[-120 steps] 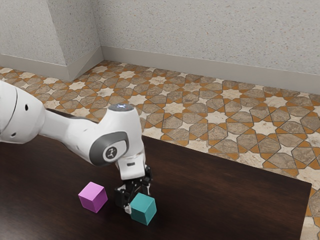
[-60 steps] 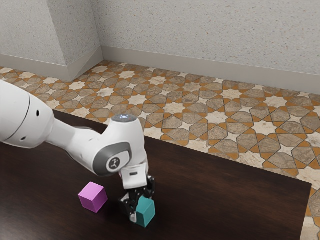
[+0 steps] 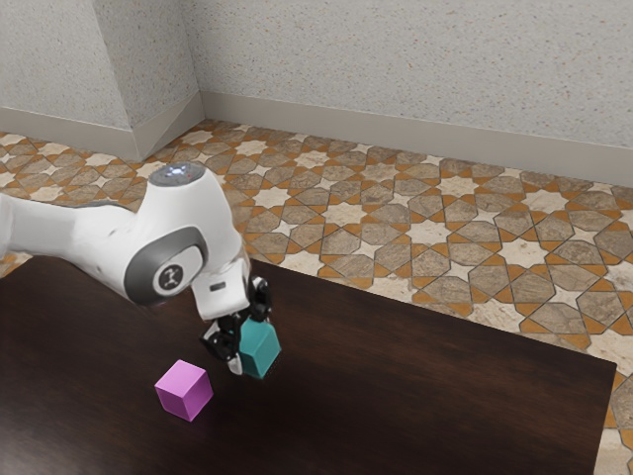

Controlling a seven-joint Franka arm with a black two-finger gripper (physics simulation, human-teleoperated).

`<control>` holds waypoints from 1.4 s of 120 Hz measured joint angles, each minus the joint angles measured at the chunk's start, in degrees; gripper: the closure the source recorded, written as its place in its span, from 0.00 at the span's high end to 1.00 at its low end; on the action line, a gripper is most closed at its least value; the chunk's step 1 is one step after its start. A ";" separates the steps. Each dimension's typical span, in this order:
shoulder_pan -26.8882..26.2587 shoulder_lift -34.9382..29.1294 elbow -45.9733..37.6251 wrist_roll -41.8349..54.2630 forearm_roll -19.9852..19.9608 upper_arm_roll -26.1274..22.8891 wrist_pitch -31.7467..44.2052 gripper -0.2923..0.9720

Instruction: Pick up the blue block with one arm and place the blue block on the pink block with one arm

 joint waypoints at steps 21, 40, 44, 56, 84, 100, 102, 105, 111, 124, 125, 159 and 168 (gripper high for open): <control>2.73 -2.63 -0.08 1.03 -0.09 0.08 -2.15 0.45; 6.39 -3.24 -1.02 2.43 -0.19 0.34 -3.94 0.47; 7.19 -3.31 -1.26 2.77 -0.20 0.35 -4.25 0.47; 9.40 -3.26 -2.32 3.90 -0.25 0.37 -4.93 0.48; 12.94 -3.41 -4.71 6.65 -0.34 0.45 -5.90 0.47; 13.41 -3.66 -6.39 8.05 -0.38 0.44 -6.23 0.47; 13.43 -3.70 -6.58 8.21 -0.39 0.42 -6.26 0.47; 13.43 -3.82 -6.88 8.44 -0.40 0.44 -6.30 0.47; 13.44 -3.98 -7.29 8.88 -0.41 0.45 -6.37 0.47; 13.45 -4.09 -7.58 9.74 -0.44 0.42 -6.51 0.47; 13.45 -4.09 -7.59 9.80 -0.44 0.41 -6.53 0.47; 13.83 -4.21 -7.45 11.45 -0.39 1.04 -7.00 0.47; 13.72 -3.79 -7.21 11.79 -0.38 1.24 -7.05 0.47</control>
